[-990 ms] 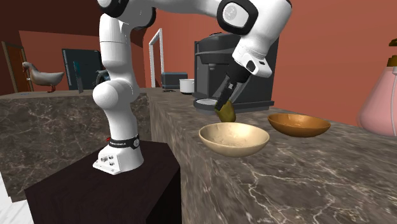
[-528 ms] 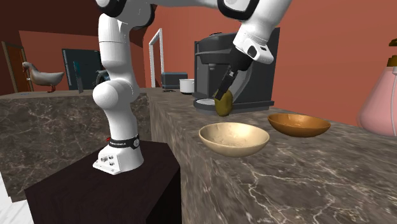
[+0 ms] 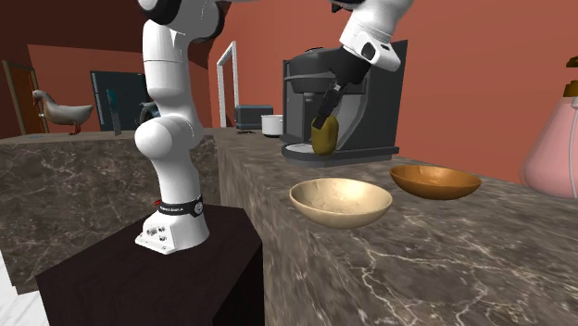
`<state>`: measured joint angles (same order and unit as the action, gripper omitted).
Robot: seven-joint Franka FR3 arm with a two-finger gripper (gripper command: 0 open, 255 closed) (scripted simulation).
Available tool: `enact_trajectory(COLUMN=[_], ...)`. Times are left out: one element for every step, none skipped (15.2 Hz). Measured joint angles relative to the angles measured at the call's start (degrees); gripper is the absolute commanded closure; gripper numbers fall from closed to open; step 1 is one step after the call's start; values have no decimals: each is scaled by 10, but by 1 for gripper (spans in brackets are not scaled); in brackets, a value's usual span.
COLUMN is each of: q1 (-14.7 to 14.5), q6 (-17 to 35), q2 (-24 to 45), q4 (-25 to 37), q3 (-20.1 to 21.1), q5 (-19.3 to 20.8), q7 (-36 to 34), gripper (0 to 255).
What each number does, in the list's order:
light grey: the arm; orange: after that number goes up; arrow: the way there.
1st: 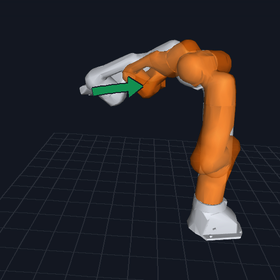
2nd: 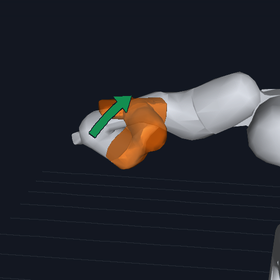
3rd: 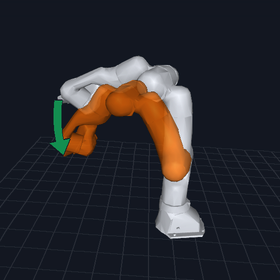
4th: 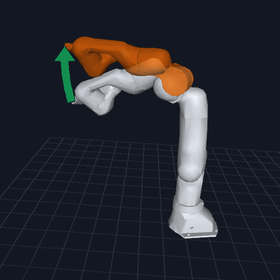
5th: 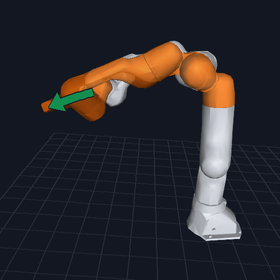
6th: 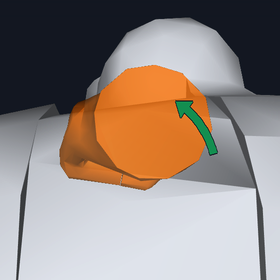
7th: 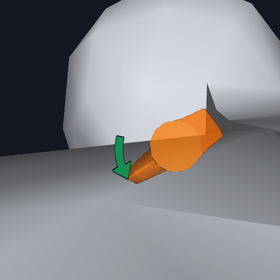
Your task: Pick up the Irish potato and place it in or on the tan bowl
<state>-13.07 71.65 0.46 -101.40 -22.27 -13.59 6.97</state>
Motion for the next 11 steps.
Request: enact_trajectory(q1=[6,13,20,28,36,44,54,62,71,82,91], q6=[-6,-14,-20,-27,-33,-43,-51,-58,-65,-72,-78], q2=[7,18,21,31,41,55,67,73,85,104,115], q4=[10,24,31,44,56,77,92,103,119,140,153], q3=[-6,-13,-19,-26,-33,-39,-46,-52,-58,-63,-68], q5=[4,7,12,15,18,20,23,27,29,29,30], q7=[12,25,38,52,68,82,99,113,128,145,158], gripper=[255,255,255,255,255,255,255,255,255,255,255])
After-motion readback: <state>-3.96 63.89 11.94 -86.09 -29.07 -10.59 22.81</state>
